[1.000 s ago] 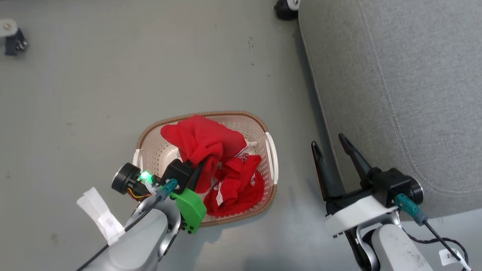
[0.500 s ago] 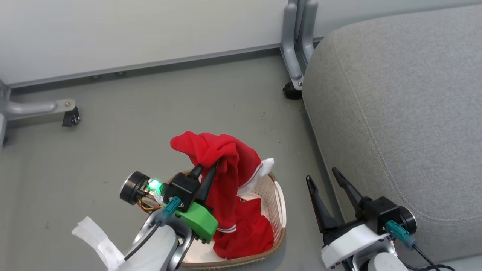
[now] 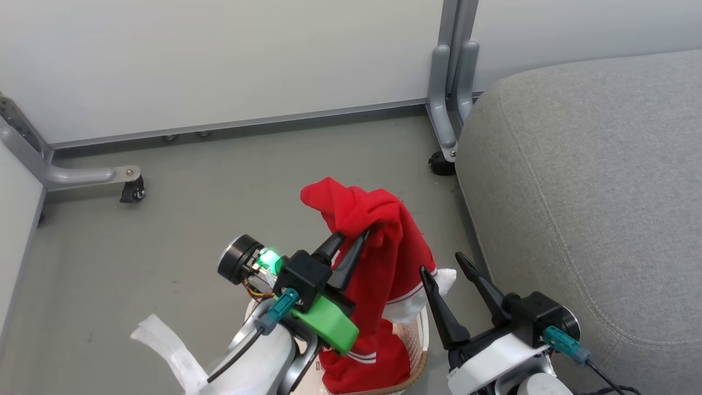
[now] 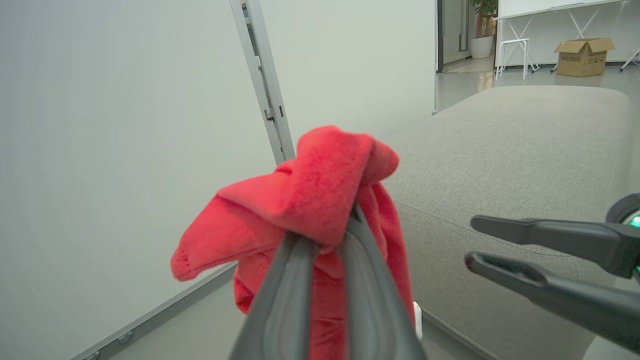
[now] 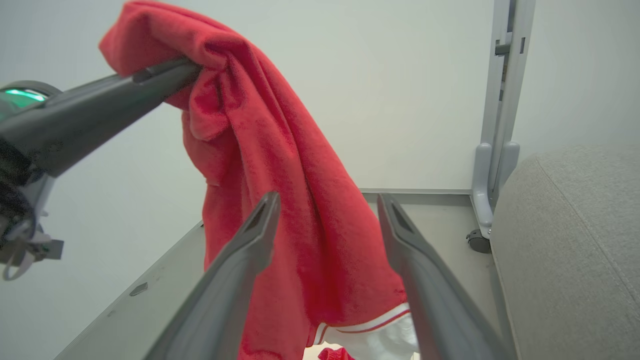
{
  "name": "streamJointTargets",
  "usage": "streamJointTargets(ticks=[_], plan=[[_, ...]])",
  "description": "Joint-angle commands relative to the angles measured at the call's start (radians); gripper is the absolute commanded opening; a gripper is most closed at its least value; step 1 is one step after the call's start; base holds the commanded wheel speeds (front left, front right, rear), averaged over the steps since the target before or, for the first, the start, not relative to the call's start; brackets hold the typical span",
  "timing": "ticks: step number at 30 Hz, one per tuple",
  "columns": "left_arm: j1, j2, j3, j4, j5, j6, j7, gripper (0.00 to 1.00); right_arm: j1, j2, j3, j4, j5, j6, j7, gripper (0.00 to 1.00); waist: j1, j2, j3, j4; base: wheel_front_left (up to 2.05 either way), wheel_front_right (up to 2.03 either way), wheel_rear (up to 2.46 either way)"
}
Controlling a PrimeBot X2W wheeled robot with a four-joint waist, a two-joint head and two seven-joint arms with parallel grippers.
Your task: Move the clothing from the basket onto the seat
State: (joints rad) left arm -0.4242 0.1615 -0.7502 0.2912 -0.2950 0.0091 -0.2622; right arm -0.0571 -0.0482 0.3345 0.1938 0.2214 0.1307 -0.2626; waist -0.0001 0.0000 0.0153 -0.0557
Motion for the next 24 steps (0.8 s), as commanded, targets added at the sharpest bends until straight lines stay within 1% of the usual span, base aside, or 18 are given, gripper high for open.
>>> streamJointTargets(ticks=[1,7,10,15,20,21,22,24], plan=[[-0.021,-0.012,-0.006,-0.013,0.002,-0.007,0.003,0.0,-0.017,-0.003,0.011,-0.002,0.012,0.0,-0.003,1.0,0.0001,0.0,-0.002,0.004,0.0,0.0,0.0],[-0.046,-0.04,-0.028,-0.045,-0.006,-0.018,0.021,0.0,-0.048,-0.004,0.075,0.034,0.036,0.0,-0.003,1.0,0.0001,0.0,-0.011,0.009,0.0,0.0,0.0],[-0.055,-0.045,-0.039,-0.062,-0.007,-0.022,0.029,0.0,-0.057,-0.004,0.105,0.067,0.048,0.0,-0.003,1.0,0.0001,0.0,-0.017,0.008,0.0,0.0,0.0],[-0.063,-0.051,-0.051,-0.106,-0.012,-0.022,0.05,0.0,-0.07,-0.004,0.109,0.11,0.048,0.0,-0.003,1.0,0.0001,0.0,-0.027,0.006,0.0,0.0,0.0],[-0.052,-0.042,-0.061,-0.153,-0.019,-0.019,0.076,0.0,-0.071,-0.004,0.09,0.123,0.038,0.0,-0.003,1.0,0.0001,0.0,-0.031,0.004,0.0,0.0,0.0],[-0.048,-0.039,-0.063,-0.163,-0.021,-0.019,0.083,0.0,-0.071,-0.004,0.086,0.125,0.032,0.0,-0.003,0.9,0.0001,0.0,-0.031,0.003,0.0,0.0,0.0],[-0.045,-0.037,-0.065,-0.171,-0.022,-0.018,0.085,0.0,-0.071,-0.004,0.083,0.127,0.027,0.0,-0.003,0.75,0.0001,0.0,-0.032,0.003,0.0,0.0,0.0],[-0.039,-0.032,-0.068,-0.188,-0.025,-0.017,0.093,0.0,-0.072,-0.003,0.098,0.139,0.01,0.0,-0.003,0.08,0.0001,0.0,-0.033,0.004,0.0,0.0,0.0]])
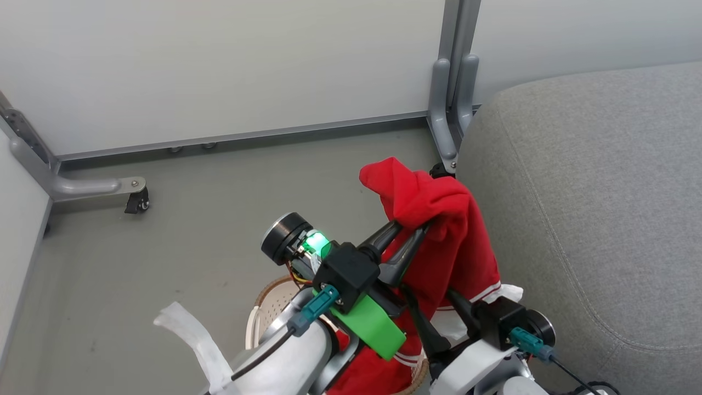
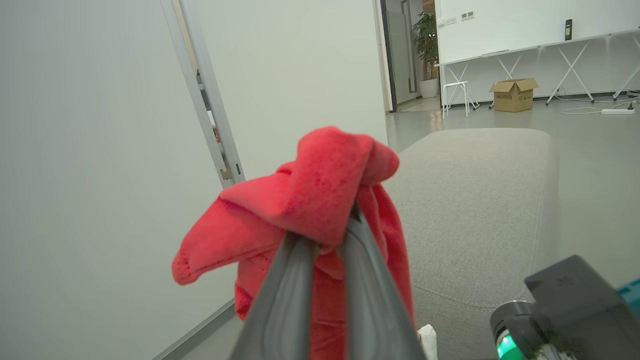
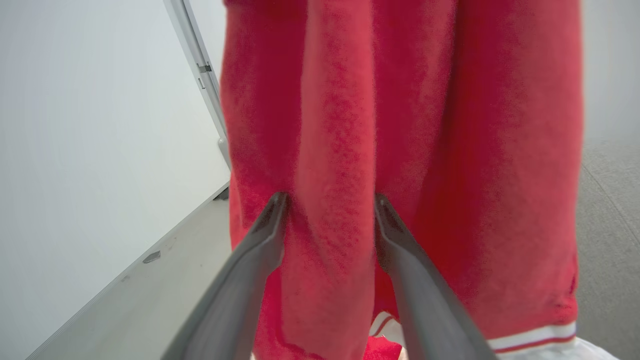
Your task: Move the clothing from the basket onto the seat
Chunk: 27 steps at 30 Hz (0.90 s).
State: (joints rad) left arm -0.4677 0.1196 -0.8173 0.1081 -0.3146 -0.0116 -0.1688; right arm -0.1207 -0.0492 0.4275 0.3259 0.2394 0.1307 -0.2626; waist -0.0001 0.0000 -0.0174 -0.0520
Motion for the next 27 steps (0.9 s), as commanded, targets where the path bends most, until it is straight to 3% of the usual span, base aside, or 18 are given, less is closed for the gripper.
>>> streamJointTargets(ticks=[1,12,13,14,15,27], plan=[[0.007,0.012,-0.001,-0.01,-0.007,0.004,0.003,0.0,-0.008,-0.002,0.01,0.012,-0.012,0.0,-0.003,0.0,0.0001,0.0,-0.001,0.0,0.0,0.0,0.0],[0.024,0.034,0.0,-0.014,-0.016,0.023,0.023,0.0,-0.014,-0.003,0.007,0.008,-0.012,0.0,-0.003,0.0,0.0001,0.0,0.005,-0.002,0.0,0.0,0.0],[0.025,0.035,0.001,-0.012,-0.017,0.025,0.025,0.09,-0.014,-0.003,0.007,0.007,-0.012,0.0,-0.003,0.0,0.0001,0.0,0.006,-0.002,0.0,0.0,0.0],[0.025,0.036,0.001,-0.01,-0.018,0.028,0.024,0.39,-0.014,-0.003,0.007,0.005,-0.013,0.0,-0.003,0.0,0.0001,0.0,0.007,-0.003,0.0,0.0,0.0],[0.024,0.037,0.001,-0.009,-0.018,0.031,0.025,1.0,-0.014,-0.003,0.007,0.005,-0.013,0.0,-0.003,0.0,0.0001,0.0,0.008,-0.003,0.0,0.0,0.0],[0.014,0.043,0.003,0.007,-0.015,0.052,0.022,1.0,-0.014,-0.003,0.001,0.01,-0.021,0.0,-0.003,0.0,0.0001,0.0,0.015,-0.004,0.0,0.0,0.0]])
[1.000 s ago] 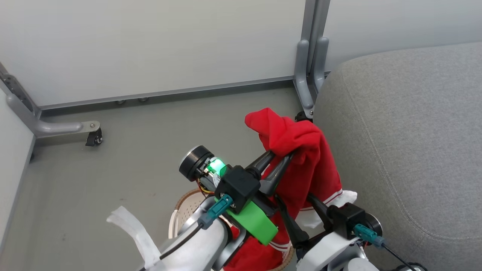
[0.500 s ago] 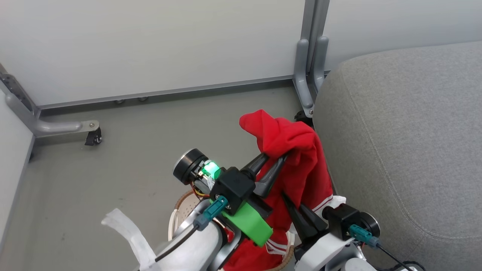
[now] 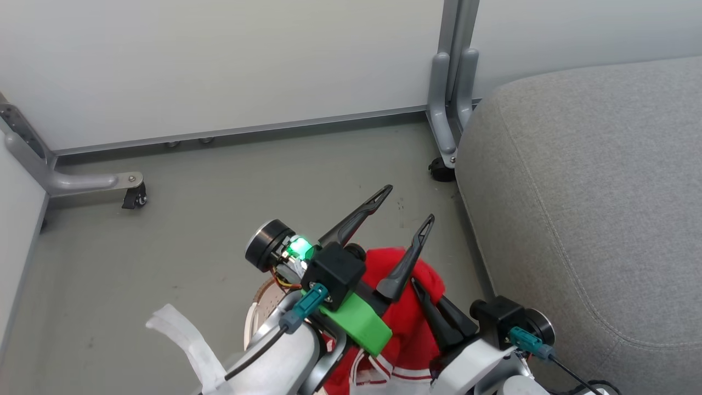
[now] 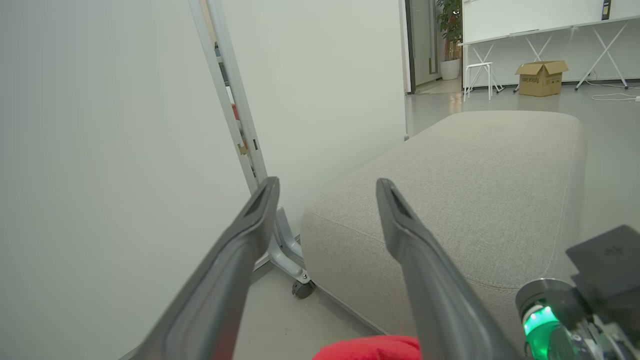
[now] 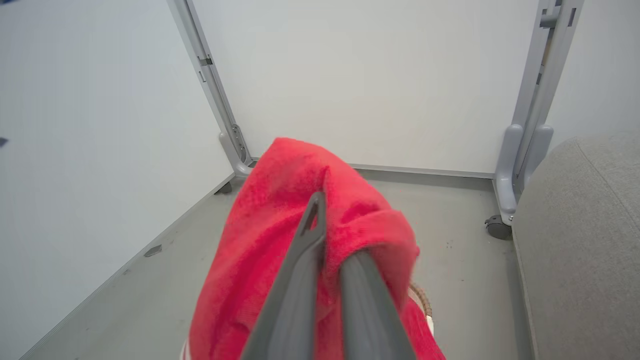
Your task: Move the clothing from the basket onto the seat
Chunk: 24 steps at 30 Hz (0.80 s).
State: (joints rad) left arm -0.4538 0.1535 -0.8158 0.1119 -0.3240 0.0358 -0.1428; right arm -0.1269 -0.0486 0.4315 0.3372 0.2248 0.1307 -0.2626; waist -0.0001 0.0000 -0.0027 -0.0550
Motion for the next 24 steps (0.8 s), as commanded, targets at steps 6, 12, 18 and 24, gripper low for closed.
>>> streamJointTargets(ticks=[6,12,18,24], plan=[[-0.001,0.012,0.002,0.008,-0.012,0.011,-0.008,1.0,-0.016,-0.003,-0.004,0.001,-0.012,0.0,-0.003,0.0,0.0001,0.0,0.004,-0.008,0.0,0.0,0.0],[0.006,0.018,0.002,0.015,-0.013,0.017,-0.007,1.0,-0.021,-0.004,-0.019,-0.011,-0.024,0.0,-0.003,0.0,0.0001,0.0,0.015,-0.03,0.0,0.0,0.0],[0.019,0.037,-0.003,0.025,-0.016,0.021,-0.001,1.0,-0.016,-0.004,-0.065,-0.029,-0.038,0.0,-0.003,0.0,0.0001,0.0,0.036,-0.077,0.0,0.0,0.0],[0.022,0.062,0.011,0.023,-0.016,0.038,-0.002,1.0,-0.021,-0.003,-0.11,-0.071,-0.072,0.0,-0.003,0.0,0.0001,0.0,0.086,-0.151,0.0,0.0,0.0]])
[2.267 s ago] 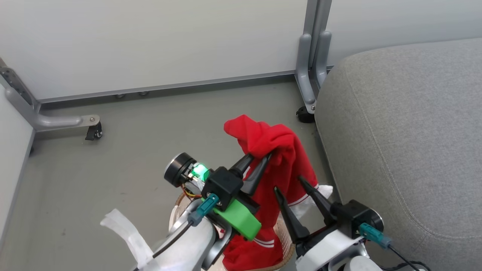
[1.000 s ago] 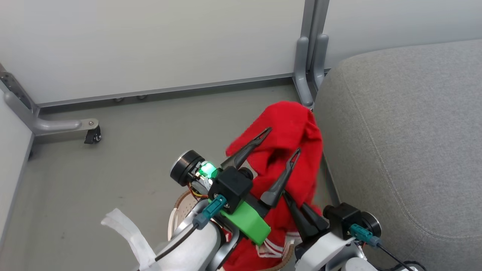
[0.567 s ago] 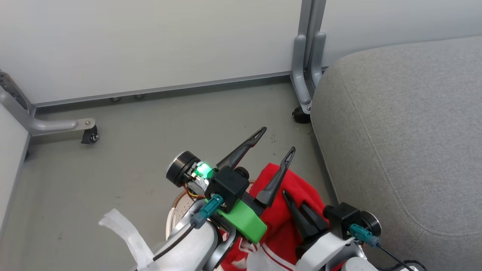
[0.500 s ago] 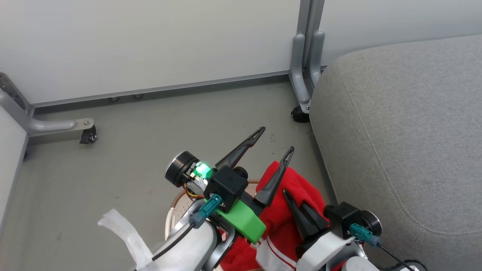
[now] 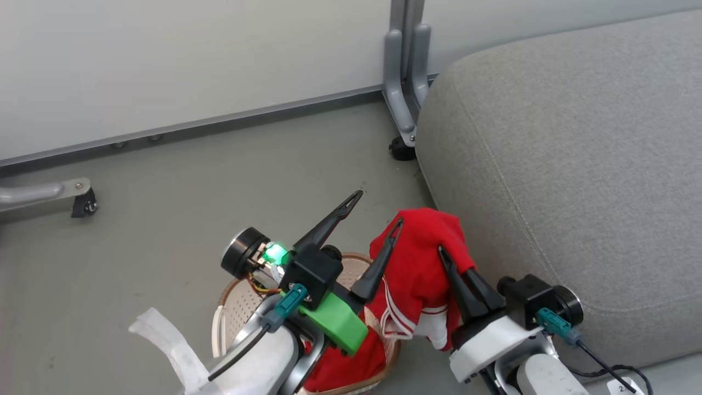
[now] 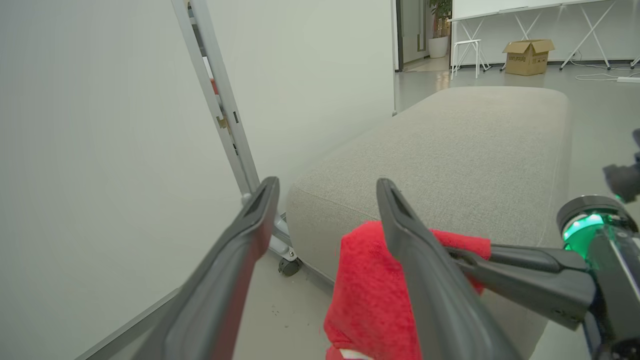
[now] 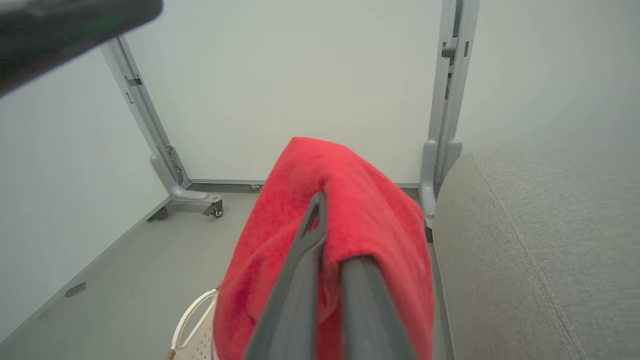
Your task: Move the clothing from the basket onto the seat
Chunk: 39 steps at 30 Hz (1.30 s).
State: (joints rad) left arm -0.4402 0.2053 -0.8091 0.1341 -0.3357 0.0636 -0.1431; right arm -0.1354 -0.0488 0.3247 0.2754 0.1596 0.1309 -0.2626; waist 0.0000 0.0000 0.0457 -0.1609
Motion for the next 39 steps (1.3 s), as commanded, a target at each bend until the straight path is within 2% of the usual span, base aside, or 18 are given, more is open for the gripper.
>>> streamJointTargets(ticks=[1,9,15,22,27,31,33,39], plan=[[0.008,0.017,0.005,0.003,0.001,0.011,-0.001,1.0,-0.012,-0.003,-0.01,-0.019,-0.012,0.0,-0.003,0.0,0.0,0.0,0.046,-0.057,0.0,0.0,0.0],[0.009,0.089,0.037,-0.014,0.012,0.032,0.0,1.0,0.001,-0.002,-0.065,-0.126,-0.033,0.0,-0.003,0.0,0.0,0.0,0.15,-0.196,0.0,0.0,0.0],[-0.01,0.128,0.052,-0.04,0.018,0.043,0.018,1.0,0.005,-0.002,-0.093,-0.187,-0.044,0.0,-0.003,0.0,0.0,0.0,0.23,-0.263,0.0,0.0,0.0],[-0.049,0.149,0.036,-0.079,0.038,0.028,0.053,1.0,-0.05,-0.001,-0.134,-0.252,-0.046,0.0,-0.003,0.0,0.0,0.0,0.333,-0.274,0.0,0.0,0.0],[-0.103,0.148,0.018,-0.129,0.056,0.005,0.093,1.0,-0.194,-0.009,-0.217,-0.319,-0.123,0.0,-0.003,0.0,0.0,0.0,0.441,-0.237,0.0,0.0,0.0],[-0.153,0.166,0.01,-0.176,0.078,-0.012,0.127,1.0,-0.362,-0.086,-0.299,-0.366,-0.132,0.0,-0.003,0.0,0.0,0.0,0.537,-0.2,0.0,0.0,0.0],[-0.172,0.179,0.01,-0.196,0.084,-0.017,0.145,1.0,-0.457,-0.152,-0.332,-0.364,-0.129,0.0,-0.003,0.0,0.0,0.0,0.582,-0.185,0.0,0.0,0.0],[-0.204,0.219,0.018,-0.252,0.103,-0.023,0.183,1.0,-0.712,-0.331,-0.436,-0.278,-0.108,-0.001,-0.003,0.0,0.0,0.0,0.691,-0.153,0.0,0.0,0.0]])
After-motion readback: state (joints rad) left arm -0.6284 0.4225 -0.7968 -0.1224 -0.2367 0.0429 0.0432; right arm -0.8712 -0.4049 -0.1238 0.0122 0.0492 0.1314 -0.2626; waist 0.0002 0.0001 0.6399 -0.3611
